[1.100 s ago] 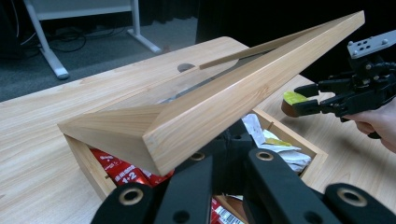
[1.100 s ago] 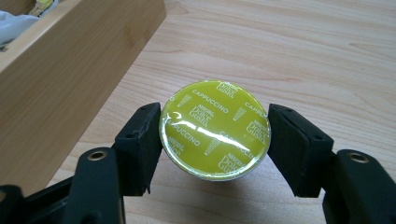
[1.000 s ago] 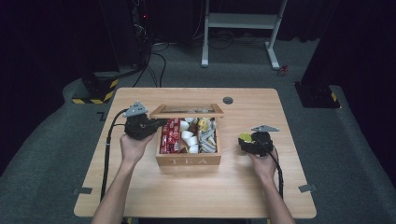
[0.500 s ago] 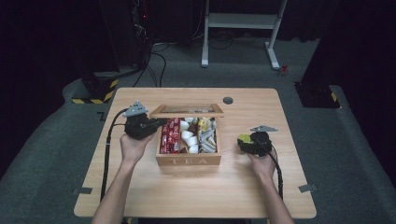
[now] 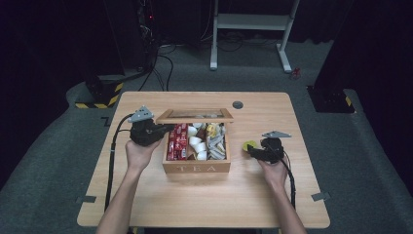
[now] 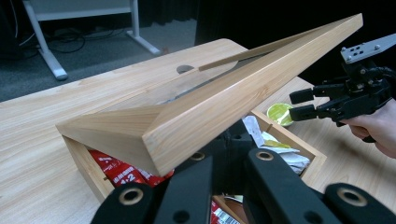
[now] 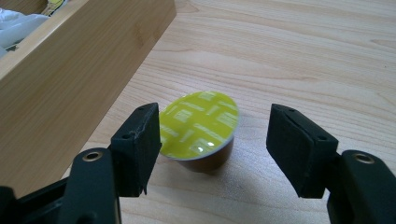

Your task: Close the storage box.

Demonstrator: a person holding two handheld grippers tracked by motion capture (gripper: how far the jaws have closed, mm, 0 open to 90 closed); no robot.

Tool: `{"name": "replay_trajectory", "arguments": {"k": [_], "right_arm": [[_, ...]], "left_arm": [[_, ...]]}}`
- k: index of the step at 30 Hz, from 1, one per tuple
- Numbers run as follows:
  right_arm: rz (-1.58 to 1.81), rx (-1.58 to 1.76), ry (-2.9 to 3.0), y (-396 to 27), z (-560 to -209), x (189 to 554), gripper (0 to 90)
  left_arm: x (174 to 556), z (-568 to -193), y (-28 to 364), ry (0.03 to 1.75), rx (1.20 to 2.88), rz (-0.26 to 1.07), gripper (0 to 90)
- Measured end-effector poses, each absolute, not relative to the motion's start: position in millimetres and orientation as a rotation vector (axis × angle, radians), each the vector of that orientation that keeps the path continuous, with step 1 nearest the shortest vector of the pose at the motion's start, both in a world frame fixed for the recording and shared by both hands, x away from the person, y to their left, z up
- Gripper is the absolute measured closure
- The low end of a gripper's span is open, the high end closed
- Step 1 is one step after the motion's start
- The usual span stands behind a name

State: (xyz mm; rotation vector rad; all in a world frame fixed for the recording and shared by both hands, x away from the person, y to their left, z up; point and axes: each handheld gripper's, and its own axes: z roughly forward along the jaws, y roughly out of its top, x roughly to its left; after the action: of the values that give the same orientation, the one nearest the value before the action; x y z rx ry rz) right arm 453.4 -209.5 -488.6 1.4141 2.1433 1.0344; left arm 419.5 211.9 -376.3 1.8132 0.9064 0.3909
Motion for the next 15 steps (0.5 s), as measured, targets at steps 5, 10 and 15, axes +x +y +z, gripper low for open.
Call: {"name": "replay_trajectory", "arguments": {"k": [5,10,15], "right_arm": [[1.052,1.402,2.136,-211,-487,453,35.6],[1.088,1.401,2.119,-215,-482,449,36.8],[1.121,1.397,2.098,-221,-480,443,37.7]], "left_arm": [[419,-377,212,0.904,1.808,0.39,90.0],[419,-378,212,0.902,1.809,0.389,90.0],[419,-378,212,0.903,1.812,0.389,90.0]]}}
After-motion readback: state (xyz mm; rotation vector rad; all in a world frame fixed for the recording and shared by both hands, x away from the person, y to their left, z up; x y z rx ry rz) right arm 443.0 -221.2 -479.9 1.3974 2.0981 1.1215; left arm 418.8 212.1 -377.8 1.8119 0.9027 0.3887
